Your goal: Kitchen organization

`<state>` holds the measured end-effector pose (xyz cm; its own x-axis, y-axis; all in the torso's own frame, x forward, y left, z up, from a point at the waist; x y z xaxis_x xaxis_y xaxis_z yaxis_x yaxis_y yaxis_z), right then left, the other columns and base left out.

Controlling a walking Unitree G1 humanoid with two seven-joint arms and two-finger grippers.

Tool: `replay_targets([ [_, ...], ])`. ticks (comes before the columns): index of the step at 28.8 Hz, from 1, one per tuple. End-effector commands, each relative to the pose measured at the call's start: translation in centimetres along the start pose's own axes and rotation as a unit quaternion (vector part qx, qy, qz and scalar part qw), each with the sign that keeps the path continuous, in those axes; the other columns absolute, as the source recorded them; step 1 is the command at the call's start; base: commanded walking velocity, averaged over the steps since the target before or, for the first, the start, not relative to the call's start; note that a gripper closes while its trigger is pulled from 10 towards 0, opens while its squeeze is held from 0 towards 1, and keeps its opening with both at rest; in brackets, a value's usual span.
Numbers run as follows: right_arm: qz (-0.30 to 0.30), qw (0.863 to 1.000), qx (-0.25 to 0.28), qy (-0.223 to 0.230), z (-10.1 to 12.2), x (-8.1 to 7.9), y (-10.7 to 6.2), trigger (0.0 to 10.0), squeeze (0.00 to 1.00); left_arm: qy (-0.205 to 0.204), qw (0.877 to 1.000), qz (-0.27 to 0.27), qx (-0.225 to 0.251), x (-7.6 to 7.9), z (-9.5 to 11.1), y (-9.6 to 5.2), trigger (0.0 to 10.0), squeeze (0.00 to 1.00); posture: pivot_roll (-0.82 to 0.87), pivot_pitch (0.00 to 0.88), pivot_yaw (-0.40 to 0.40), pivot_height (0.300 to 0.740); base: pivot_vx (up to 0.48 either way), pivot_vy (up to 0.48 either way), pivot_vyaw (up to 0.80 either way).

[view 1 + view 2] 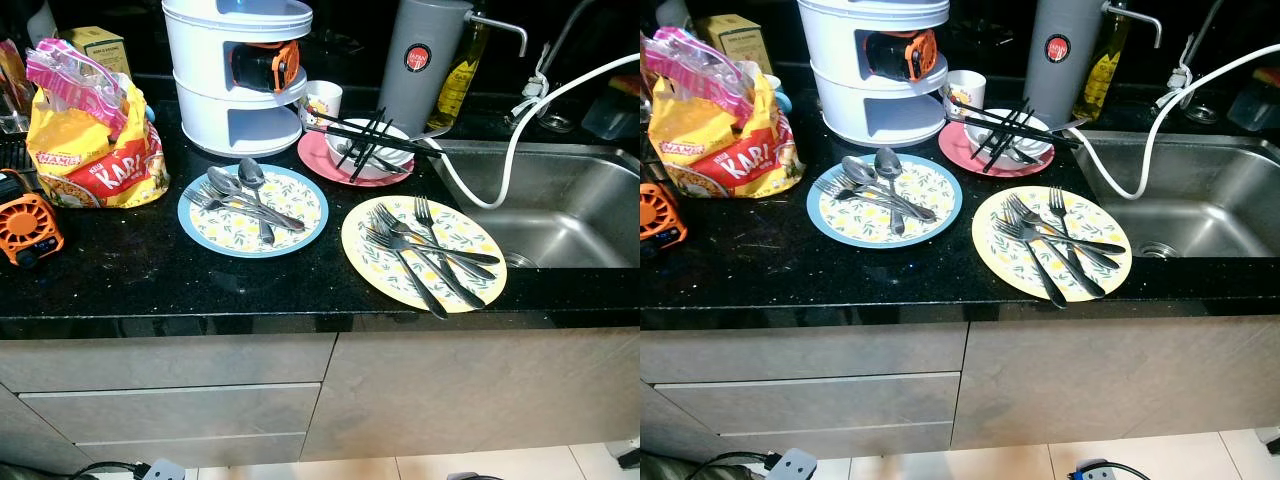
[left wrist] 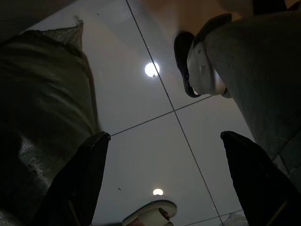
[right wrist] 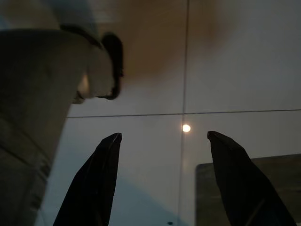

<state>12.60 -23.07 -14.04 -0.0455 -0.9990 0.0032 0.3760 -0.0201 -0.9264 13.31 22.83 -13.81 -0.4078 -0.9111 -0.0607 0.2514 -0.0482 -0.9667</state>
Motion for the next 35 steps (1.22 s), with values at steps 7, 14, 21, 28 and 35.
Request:
replay_targets([
  [7,0.204,0.978,0.036,0.037,1.0,-4.2,-0.6,10.0,0.00,0.008,1.000,-0.006,-0.008,0.4,-0.2,0.1,10.0,0.00,0.04,0.039,-0.071,0.740,0.000,0.000,0.00],
  [14,0.443,0.884,0.150,0.006,10.4,-6.7,-4.1,10.0,0.00,0.012,1.000,-0.006,-0.008,0.3,-0.2,0.1,10.0,0.00,0.04,0.043,-0.071,0.740,0.000,0.000,0.00],
  [21,0.600,0.779,0.177,-0.040,12.5,-8.2,-8.1,10.0,0.00,0.010,1.000,-0.006,-0.009,0.2,-0.3,0.0,10.0,0.00,0.03,0.052,-0.063,0.740,0.000,0.000,0.00],
  [28,0.654,0.728,0.192,-0.071,13.5,-9.2,-10.6,10.0,0.00,0.011,1.000,-0.006,-0.011,0.1,-0.5,0.0,10.0,0.00,0.03,0.061,-0.058,0.740,0.000,0.000,0.00],
  [35,0.735,0.627,0.224,-0.129,15.0,-11.2,-16.7,10.0,0.00,0.008,1.000,-0.006,-0.013,0.1,-0.6,0.0,10.0,0.00,0.03,0.069,-0.060,0.740,0.000,0.000,0.00],
])
Point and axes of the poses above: a point about 5 cm out from each wrist's last joint towards the gripper, its own y axis pointing out of the wrist towards the gripper, its own z axis along the axis of the wrist's last joint, x = y × z, the point moved 4 cm from there along y, pointing out of the wrist towards the gripper, and after that the axes turned 4 degrees about y, right-handed, at the moved point
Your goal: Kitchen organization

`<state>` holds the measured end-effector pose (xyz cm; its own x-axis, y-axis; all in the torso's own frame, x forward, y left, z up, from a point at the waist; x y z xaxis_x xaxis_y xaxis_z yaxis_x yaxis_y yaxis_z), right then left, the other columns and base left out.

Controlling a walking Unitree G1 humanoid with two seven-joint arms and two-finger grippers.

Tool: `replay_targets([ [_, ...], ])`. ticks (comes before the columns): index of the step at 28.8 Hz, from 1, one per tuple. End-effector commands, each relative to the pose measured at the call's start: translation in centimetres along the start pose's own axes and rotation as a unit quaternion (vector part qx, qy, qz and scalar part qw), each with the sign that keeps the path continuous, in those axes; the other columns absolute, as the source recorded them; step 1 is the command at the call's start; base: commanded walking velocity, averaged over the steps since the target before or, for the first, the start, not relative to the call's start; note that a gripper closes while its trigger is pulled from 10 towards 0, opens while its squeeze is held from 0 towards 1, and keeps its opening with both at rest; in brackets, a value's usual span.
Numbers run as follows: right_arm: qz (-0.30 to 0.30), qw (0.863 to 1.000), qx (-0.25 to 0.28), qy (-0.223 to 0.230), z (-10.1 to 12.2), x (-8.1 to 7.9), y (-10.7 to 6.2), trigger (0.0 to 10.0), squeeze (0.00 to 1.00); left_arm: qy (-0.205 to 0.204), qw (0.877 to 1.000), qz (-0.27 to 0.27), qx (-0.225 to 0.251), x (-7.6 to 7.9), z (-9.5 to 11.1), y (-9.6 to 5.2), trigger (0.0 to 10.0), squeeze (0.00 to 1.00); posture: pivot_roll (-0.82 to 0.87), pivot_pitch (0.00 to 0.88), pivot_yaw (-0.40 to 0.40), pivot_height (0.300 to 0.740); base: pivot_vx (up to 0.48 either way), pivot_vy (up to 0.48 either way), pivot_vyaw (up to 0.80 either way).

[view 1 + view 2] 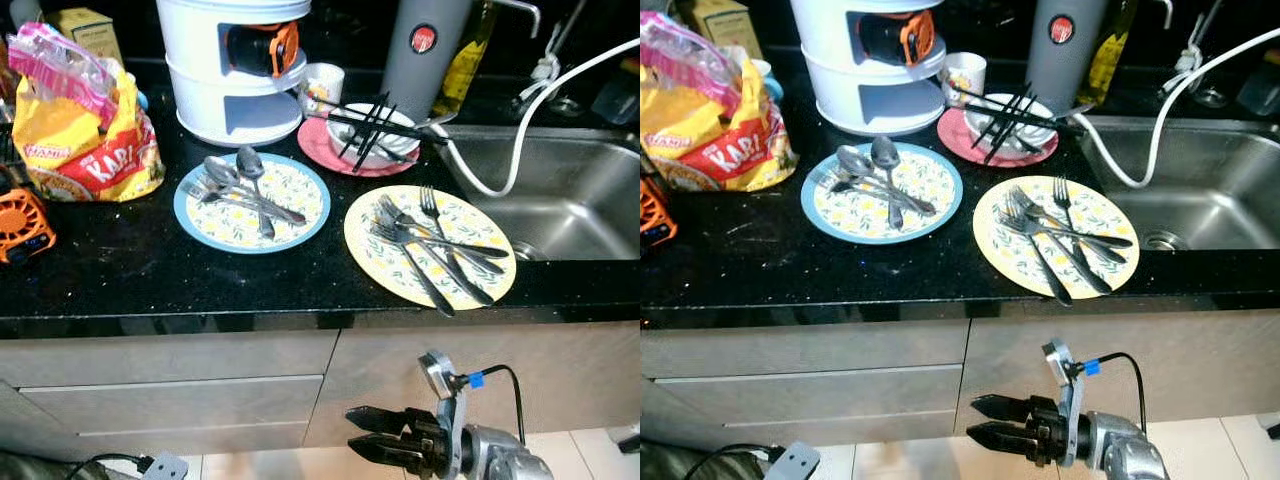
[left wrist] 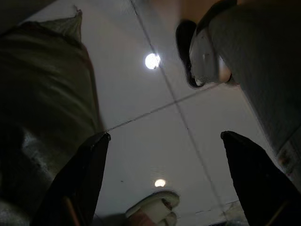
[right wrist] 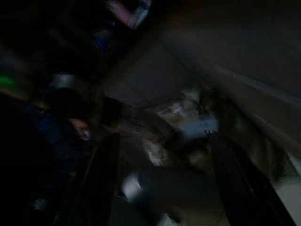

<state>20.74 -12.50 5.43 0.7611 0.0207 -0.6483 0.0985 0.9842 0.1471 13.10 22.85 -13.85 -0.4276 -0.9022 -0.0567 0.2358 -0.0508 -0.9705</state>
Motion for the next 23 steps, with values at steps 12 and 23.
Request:
replay_targets([
  [12,0.103,0.993,0.028,-0.050,3.8,-4.6,1.8,10.0,0.00,-0.002,1.000,-0.004,-0.005,0.1,-0.3,0.0,10.0,0.00,0.02,0.069,-0.061,0.740,0.000,0.000,0.00],
  [23,0.165,0.970,0.147,-0.101,9.0,-8.7,2.5,10.0,0.00,0.001,1.000,-0.005,-0.005,0.1,-0.4,0.0,10.0,0.00,0.02,0.073,-0.054,0.740,0.000,0.000,0.00],
])
Point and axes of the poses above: a point about 5 cm out from each wrist's last joint towards the gripper, its own y axis pointing out of the wrist towards the gripper, its own z axis along the axis of the wrist's last joint, x = y × z, the point moved 4 cm from there along y, pointing out of the wrist towards the gripper, and after that the axes turned 4 degrees about y, right-handed, at the moved point
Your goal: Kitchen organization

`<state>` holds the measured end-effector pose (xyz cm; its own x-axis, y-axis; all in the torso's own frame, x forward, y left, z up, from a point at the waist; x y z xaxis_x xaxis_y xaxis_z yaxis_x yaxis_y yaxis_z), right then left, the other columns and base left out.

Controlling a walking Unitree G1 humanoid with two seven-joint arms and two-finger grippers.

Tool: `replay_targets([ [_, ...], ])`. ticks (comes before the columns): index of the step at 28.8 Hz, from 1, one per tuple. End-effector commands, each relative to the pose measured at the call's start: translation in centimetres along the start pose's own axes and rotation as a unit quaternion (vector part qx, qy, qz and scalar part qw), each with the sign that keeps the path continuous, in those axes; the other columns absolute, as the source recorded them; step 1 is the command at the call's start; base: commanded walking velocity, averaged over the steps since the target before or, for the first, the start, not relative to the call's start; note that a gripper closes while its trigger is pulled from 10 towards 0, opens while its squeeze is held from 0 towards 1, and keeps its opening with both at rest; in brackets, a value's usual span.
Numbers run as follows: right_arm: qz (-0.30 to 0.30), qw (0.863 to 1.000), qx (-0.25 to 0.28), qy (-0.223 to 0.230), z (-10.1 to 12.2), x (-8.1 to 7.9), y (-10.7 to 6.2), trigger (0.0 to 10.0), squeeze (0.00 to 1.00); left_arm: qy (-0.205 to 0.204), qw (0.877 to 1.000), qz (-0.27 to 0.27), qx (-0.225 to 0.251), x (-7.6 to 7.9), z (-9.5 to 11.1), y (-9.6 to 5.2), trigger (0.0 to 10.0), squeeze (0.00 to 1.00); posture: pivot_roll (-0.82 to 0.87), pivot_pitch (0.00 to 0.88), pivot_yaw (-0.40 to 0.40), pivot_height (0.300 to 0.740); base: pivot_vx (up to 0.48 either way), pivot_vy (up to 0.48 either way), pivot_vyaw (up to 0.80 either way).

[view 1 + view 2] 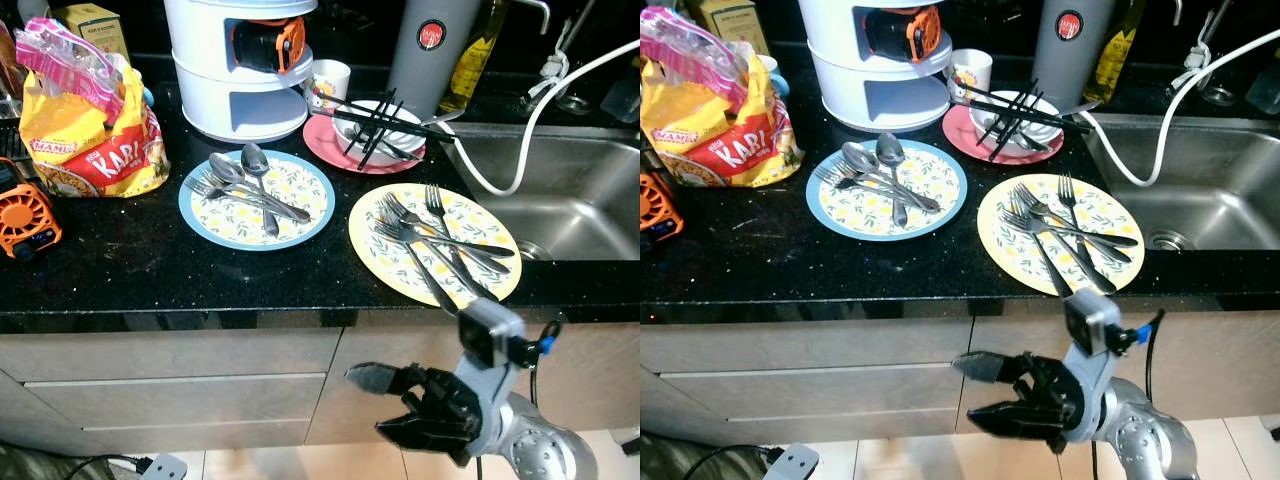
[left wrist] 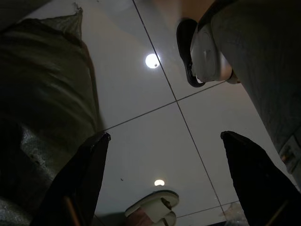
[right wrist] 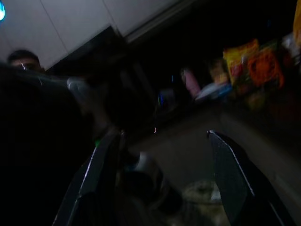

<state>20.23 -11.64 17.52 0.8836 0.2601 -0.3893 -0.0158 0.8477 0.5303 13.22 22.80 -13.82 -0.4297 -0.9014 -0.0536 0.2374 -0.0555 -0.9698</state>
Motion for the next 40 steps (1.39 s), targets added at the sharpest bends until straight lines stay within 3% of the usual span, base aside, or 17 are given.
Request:
replay_targets([
  [1,0.003,1.000,0.022,-0.012,1.1,-0.4,0.4,10.0,0.00,0.001,1.000,-0.003,-0.007,0.1,-0.5,0.0,10.0,0.00,0.02,0.072,-0.054,0.740,0.000,0.000,0.00],
  [5,-0.031,0.996,0.067,-0.047,3.1,0.6,0.7,10.0,0.00,0.001,1.000,-0.003,-0.007,0.1,-0.4,0.0,10.0,0.00,0.02,0.075,-0.059,0.740,0.000,0.000,0.00],
  [10,-0.081,0.990,0.084,-0.078,4.3,1.5,0.3,10.0,0.00,-0.001,1.000,-0.003,-0.005,0.2,-0.4,0.0,10.0,0.00,0.03,0.068,-0.071,0.740,0.000,0.000,0.00],
  [13,-0.097,0.986,0.093,-0.096,5.0,1.1,0.0,10.0,0.00,-0.008,1.000,-0.007,-0.004,0.3,-0.4,0.0,10.0,0.00,0.03,0.066,-0.072,0.740,0.000,0.000,0.00],
  [19,-0.093,0.987,0.071,-0.111,5.4,-0.1,0.7,10.0,0.00,-0.016,1.000,-0.008,-0.004,0.5,-0.4,0.1,10.0,0.00,0.02,0.054,-0.073,0.740,0.000,-0.248,0.00],
  [40,-0.082,0.987,0.054,-0.130,5.9,0.3,2.8,10.0,0.00,-0.027,1.000,-0.007,-0.003,0.6,-0.5,0.1,10.0,0.00,0.03,0.062,-0.073,0.740,0.000,-0.415,0.00],
])
Point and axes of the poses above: a point about 5 cm out from each wrist's last joint towards the gripper, its own y axis pointing out of the wrist towards the gripper, its own z axis along the axis of the wrist's last joint, x = y × z, the point moved 4 cm from there along y, pointing out of the wrist towards the gripper, and after that the axes turned 4 degrees about y, right-handed, at the moved point
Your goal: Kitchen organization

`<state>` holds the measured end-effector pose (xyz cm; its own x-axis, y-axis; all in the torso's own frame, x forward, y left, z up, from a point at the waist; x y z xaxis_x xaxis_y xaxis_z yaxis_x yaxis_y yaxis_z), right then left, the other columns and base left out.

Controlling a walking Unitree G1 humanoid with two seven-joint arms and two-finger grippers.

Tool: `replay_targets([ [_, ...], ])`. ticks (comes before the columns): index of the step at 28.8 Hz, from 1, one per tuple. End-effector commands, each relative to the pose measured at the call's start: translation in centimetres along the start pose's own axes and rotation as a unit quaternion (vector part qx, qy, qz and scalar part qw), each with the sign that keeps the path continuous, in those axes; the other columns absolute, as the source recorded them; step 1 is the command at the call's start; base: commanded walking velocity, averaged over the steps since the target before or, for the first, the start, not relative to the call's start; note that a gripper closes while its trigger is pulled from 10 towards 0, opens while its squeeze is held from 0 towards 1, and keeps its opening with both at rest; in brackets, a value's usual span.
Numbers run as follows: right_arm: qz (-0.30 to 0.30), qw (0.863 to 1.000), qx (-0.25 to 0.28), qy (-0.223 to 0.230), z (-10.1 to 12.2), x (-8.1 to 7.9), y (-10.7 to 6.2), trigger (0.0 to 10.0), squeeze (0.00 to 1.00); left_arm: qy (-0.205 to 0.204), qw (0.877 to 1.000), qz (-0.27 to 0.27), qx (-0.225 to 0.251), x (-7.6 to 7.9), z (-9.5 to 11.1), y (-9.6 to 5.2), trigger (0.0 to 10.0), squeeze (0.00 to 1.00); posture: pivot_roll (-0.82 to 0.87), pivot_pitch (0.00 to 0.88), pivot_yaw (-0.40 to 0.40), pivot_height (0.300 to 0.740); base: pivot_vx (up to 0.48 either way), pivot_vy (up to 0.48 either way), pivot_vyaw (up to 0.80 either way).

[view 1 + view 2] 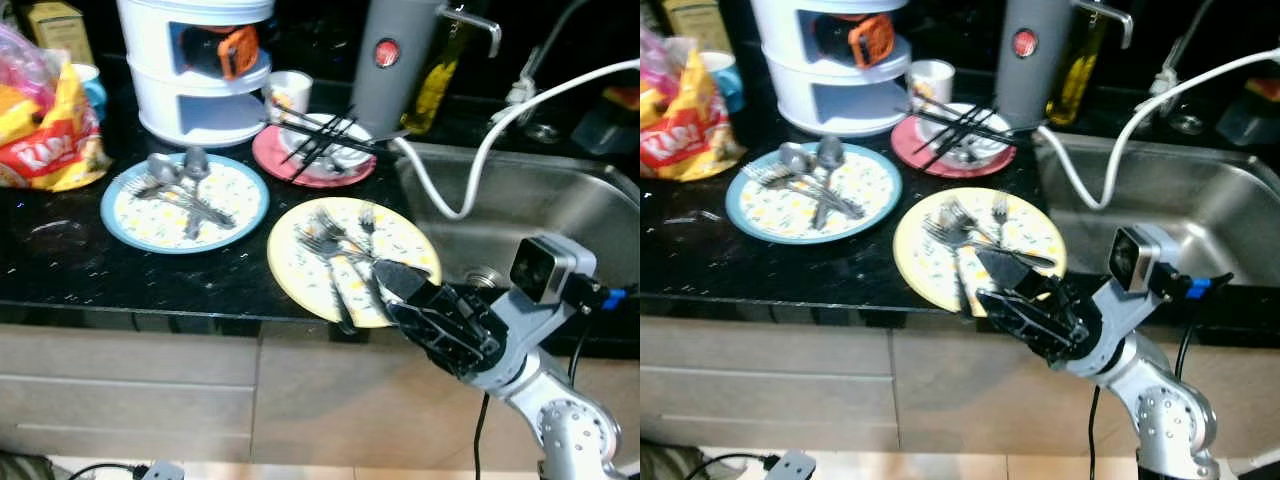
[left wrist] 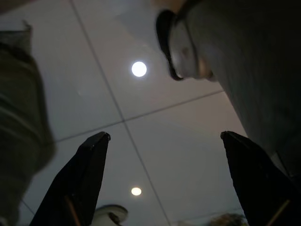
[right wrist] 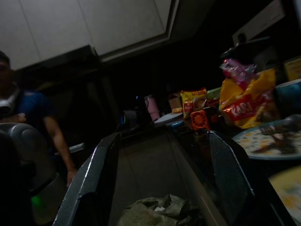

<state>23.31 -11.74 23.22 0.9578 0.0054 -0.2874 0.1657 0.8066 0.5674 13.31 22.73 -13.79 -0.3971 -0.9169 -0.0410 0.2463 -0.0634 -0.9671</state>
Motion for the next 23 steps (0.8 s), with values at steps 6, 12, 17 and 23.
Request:
replay_targets([
  [6,-0.013,0.998,-0.028,-0.051,0.6,0.4,1.2,10.0,0.00,-0.009,1.000,-0.006,-0.007,0.6,-0.5,0.1,10.0,0.00,0.04,0.065,-0.073,0.740,0.000,0.000,0.00],
  [12,-0.058,0.990,-0.053,-0.120,1.2,2.3,4.1,10.0,0.00,-0.006,1.000,-0.005,-0.008,0.6,-0.4,0.1,10.0,0.00,0.04,0.064,-0.079,0.740,0.000,0.000,0.00],
  [17,-0.128,0.970,-0.089,-0.187,1.8,5.0,6.3,10.0,0.00,-0.006,1.000,-0.007,-0.007,0.7,-0.3,0.2,10.0,0.00,0.04,0.058,-0.083,0.740,0.000,0.000,0.00],
  [23,-0.184,0.932,-0.194,-0.246,0.2,7.1,8.2,10.0,0.00,-0.003,1.000,-0.010,-0.007,0.8,-0.2,0.2,10.0,0.00,0.04,0.054,-0.091,0.740,0.000,0.000,0.00],
])
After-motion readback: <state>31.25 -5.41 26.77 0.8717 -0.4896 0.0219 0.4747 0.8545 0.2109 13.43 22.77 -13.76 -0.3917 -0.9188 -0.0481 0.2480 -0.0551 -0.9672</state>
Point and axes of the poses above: a point about 5 cm out from each wrist's last joint towards the gripper, its own y axis pointing out of the wrist towards the gripper, its own z axis along the axis of the wrist's last joint, x = y × z, the point moved 4 cm from there along y, pointing out of the wrist towards the gripper, and after that the axes turned 4 degrees about y, right-handed, at the moved point
